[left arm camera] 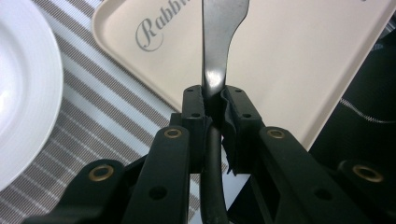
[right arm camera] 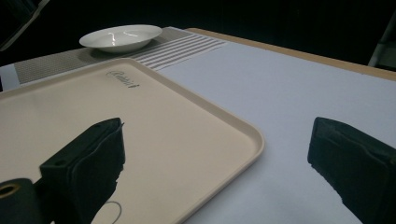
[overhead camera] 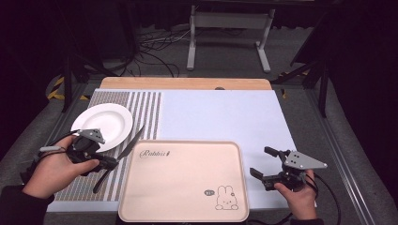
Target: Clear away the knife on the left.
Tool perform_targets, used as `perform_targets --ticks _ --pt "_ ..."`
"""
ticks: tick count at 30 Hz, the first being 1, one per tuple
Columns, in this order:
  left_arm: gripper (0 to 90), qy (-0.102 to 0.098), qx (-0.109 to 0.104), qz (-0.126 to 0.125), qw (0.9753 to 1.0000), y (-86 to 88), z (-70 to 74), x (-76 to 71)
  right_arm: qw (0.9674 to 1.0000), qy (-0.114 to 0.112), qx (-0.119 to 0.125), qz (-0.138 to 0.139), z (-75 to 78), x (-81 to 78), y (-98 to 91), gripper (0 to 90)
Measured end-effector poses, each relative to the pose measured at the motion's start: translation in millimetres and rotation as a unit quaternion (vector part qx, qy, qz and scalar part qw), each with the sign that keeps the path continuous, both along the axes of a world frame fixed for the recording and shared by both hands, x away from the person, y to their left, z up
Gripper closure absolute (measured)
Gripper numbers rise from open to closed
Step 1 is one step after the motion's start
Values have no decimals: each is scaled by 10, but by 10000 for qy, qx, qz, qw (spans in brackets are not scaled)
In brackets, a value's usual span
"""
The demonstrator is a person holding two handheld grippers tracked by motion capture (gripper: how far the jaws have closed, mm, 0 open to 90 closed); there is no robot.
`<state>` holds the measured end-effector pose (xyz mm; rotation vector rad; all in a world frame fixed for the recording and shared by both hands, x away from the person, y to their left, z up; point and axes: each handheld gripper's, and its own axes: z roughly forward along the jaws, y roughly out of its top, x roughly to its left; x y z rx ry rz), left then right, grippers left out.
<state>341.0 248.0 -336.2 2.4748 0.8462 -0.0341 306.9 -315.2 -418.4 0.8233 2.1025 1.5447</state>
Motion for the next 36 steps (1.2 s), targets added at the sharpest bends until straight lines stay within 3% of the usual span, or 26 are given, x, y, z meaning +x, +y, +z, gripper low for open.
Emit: perform_targets --ticks 15,22,29,32,36 --pt "799 215 -190 -355 9990 -352 -189 26 10000 20 19 -3 -5 1 -26 44" --pt "799 194 -372 -409 9983 -446 -246 -11 10000 5 59 -13 1 -9 -37 43" --pt "799 221 -403 -496 9977 -560 -323 -24 10000 -10 63 -12 10 -16 -39 42" --pt "799 292 -494 -525 9970 -610 -398 -34 10000 -13 63 -11 11 -18 -42 42" --pt "799 437 -406 -549 9967 -658 -512 -41 10000 -26 72 -23 18 -25 -49 41"
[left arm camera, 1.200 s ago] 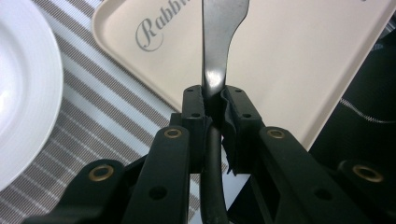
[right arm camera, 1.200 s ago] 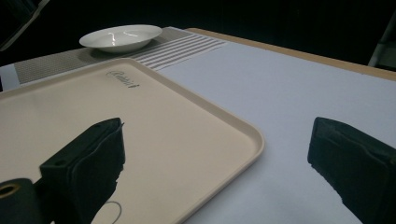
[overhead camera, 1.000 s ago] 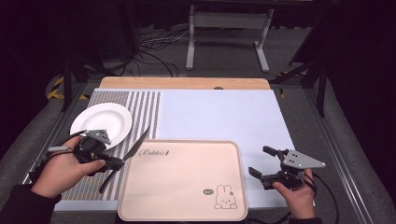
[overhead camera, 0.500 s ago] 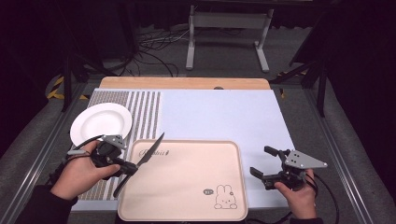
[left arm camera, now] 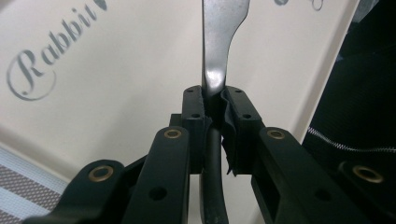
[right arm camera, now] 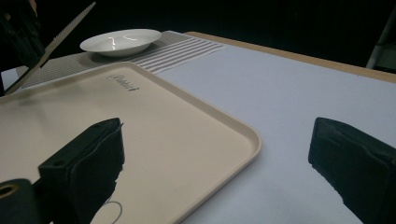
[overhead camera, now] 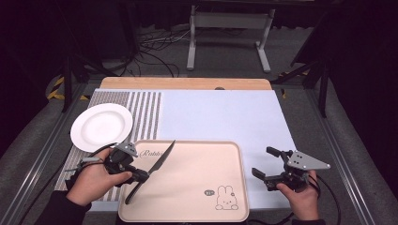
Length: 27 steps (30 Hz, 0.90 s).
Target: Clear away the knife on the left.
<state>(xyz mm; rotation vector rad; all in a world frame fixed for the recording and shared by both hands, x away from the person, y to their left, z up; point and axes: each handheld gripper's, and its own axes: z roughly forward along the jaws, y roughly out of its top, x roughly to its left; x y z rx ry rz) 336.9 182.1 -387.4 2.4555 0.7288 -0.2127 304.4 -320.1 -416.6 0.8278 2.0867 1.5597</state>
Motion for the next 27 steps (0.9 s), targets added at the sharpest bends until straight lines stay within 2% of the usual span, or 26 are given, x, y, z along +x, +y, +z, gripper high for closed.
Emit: perform_targets --ticks 9,16,27 --pt "799 109 35 53 9999 -26 -117 -4 10000 0 6 -14 1 -2 -7 40" --pt "799 269 88 81 9996 -31 -209 -3 10000 -2 15 -10 -1 -1 1 37" --pt "798 431 177 153 9988 -27 -287 30 10000 38 14 -22 -15 11 14 37"
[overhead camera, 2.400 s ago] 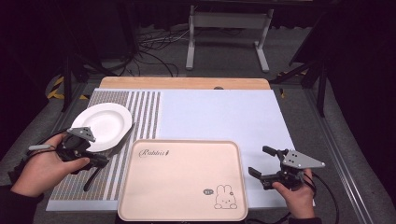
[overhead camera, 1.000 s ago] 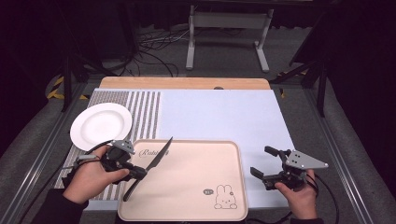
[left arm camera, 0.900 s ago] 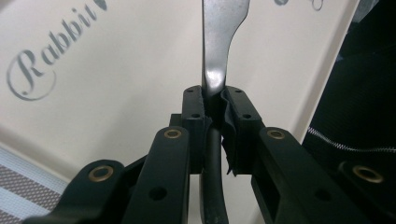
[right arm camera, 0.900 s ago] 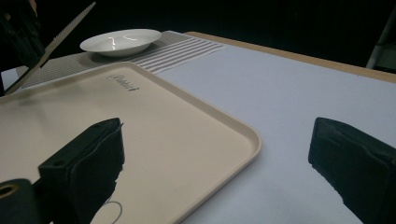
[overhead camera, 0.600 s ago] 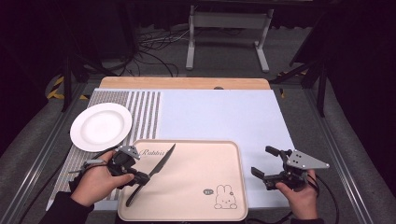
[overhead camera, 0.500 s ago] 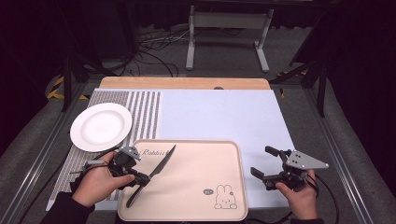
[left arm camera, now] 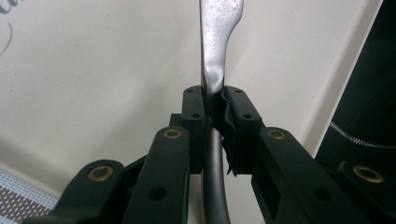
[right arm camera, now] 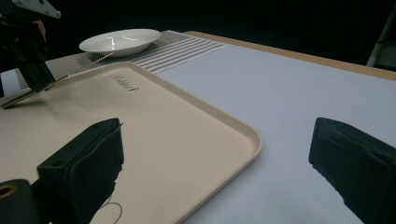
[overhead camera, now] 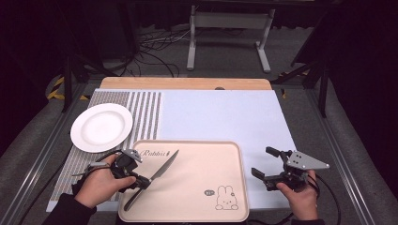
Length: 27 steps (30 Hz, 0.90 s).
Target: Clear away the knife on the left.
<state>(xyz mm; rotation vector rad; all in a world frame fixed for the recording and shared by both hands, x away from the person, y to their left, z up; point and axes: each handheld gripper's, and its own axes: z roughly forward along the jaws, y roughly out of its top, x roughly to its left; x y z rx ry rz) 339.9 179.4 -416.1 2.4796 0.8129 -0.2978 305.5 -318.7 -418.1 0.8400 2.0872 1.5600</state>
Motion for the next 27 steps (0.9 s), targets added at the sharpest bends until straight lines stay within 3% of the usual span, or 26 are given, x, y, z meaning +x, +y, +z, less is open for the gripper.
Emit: perform_targets --ticks 27 --pt "798 224 138 155 9995 -27 -184 56 10000 19 13 27 -1 -4 -2 39"
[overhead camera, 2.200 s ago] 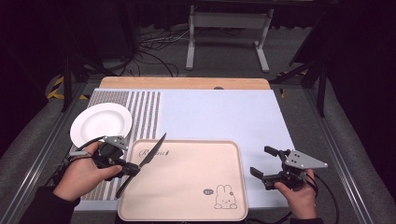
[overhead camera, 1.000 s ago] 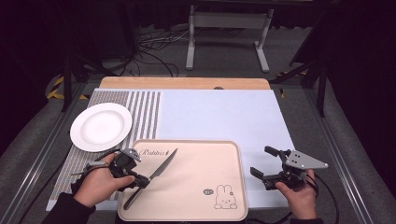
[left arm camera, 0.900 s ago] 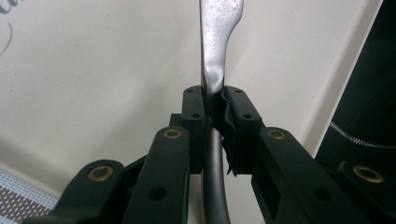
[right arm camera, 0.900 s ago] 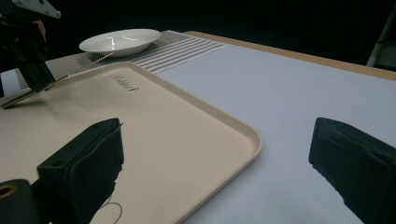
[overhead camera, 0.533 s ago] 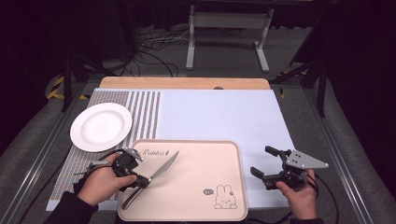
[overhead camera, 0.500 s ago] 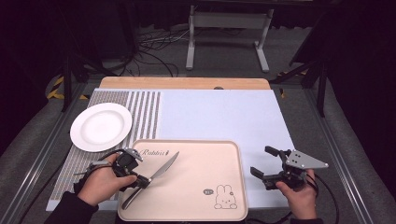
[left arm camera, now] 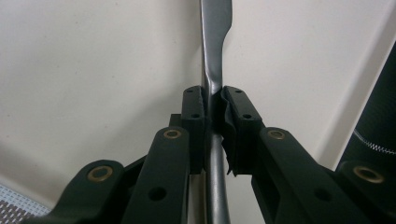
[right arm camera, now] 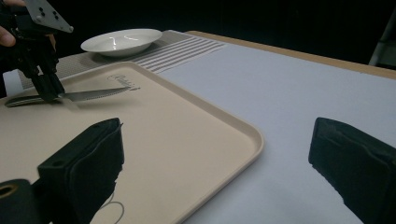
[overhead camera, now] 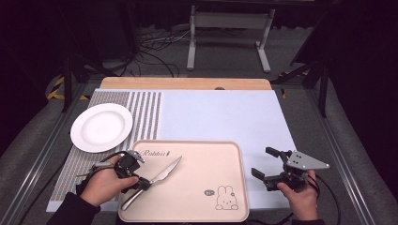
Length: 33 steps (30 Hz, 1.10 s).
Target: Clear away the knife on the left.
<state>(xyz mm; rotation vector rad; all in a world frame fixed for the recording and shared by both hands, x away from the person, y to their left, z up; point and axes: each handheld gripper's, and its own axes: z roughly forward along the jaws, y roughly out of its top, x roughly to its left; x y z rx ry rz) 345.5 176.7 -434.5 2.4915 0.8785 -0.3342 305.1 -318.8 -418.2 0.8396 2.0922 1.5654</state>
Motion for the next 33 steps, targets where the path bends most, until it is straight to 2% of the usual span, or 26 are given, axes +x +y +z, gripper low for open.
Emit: perform_targets --ticks 11,13,17,19,21,23,25,28,29,30,33 --pt "800 1 47 -19 10000 -14 -25 8 10000 11 14 5 -2 -1 -5 38" --pt "794 -92 72 -34 9999 -11 -21 12 10000 8 12 11 -1 -2 -4 38" --pt "780 -127 76 -51 9999 -10 -4 3 10000 17 21 17 -3 -1 -5 34" --pt "722 -240 102 -43 9997 -7 12 2 10000 28 9 30 -9 1 -2 33" --pt "687 -271 94 -45 9996 -11 26 -6 10000 20 10 35 -7 1 0 33" --pt "609 -335 101 -31 9994 -19 42 -15 10000 18 12 33 -6 0 0 33" --pt "557 -393 69 -46 9992 -32 66 -26 10000 18 7 34 -7 0 0 33" --pt "437 -610 -30 -154 9980 -66 100 -36 10000 5 -3 43 -8 2 0 33" --pt "395 -610 -30 -154 9980 -66 100 -36 10000 16 -1 39 -8 1 0 33" --pt "395 -626 -110 -150 9979 -81 111 -45 10000 16 -1 39 -8 1 0 33" --pt "253 -940 -148 -273 9951 -145 162 -60 10000 0 0 45 -8 1 0 32"
